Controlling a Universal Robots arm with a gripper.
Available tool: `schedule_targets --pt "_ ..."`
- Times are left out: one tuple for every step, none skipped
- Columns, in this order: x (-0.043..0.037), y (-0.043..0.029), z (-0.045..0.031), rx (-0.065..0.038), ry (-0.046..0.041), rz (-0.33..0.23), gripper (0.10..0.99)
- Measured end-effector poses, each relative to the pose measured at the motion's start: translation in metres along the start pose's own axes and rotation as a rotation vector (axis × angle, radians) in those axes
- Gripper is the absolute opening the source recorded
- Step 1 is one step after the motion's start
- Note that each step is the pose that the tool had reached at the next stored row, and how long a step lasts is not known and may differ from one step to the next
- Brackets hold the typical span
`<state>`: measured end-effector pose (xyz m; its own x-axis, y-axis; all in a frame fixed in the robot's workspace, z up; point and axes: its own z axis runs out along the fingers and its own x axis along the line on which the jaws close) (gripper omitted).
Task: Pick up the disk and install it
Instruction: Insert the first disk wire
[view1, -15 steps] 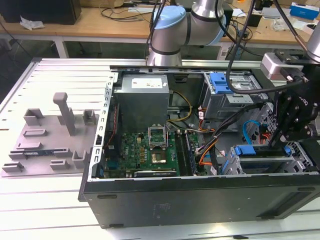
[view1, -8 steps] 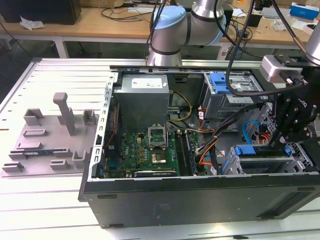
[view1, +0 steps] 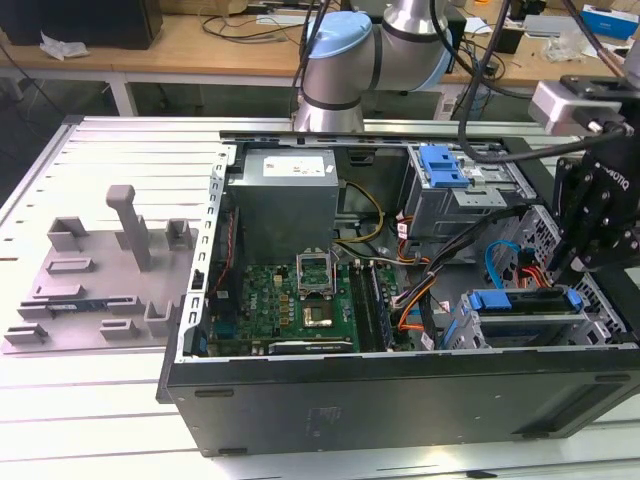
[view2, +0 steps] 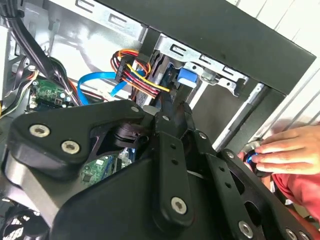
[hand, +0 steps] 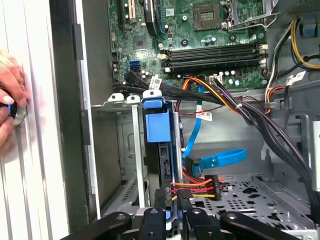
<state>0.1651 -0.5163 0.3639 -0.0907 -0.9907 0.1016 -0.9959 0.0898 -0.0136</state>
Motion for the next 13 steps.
schedule_targets --pt "-0.0002 0.0 -0.0002 0.0 -0.0001 0.0 0.239" --pt "-0.0005 0.0 -0.0002 0.0 0.0 0.0 0.239" --pt "-0.0004 0.0 -0.0003 0.0 0.0002 0.0 0.239" --pt "-0.0005 0.0 -0.0003 0.0 0.0001 0.0 0.239" --pt "-0.0005 0.0 -0.0003 0.0 0.0002 0.0 0.239" --pt "-0.0005 0.0 -0.0003 0.0 0.0002 0.0 0.239" --pt "-0.0005 0.0 -0.0003 0.0 0.0002 0.0 0.239" --pt "-0.0005 0.0 -0.0003 0.0 0.0002 0.0 0.239" --pt "-0.0005 0.0 -0.0003 0.0 0.0002 0.0 0.239" --pt "-0.0005 0.0 -0.0003 0.0 0.0002 0.0 0.239" --pt "-0.0005 0.0 -0.0003 0.0 0.0002 0.0 0.239" --pt "-0.0004 0.0 -0.0003 0.0 0.0002 0.0 0.239" --pt "-0.0005 0.0 -0.0003 0.0 0.0002 0.0 0.239"
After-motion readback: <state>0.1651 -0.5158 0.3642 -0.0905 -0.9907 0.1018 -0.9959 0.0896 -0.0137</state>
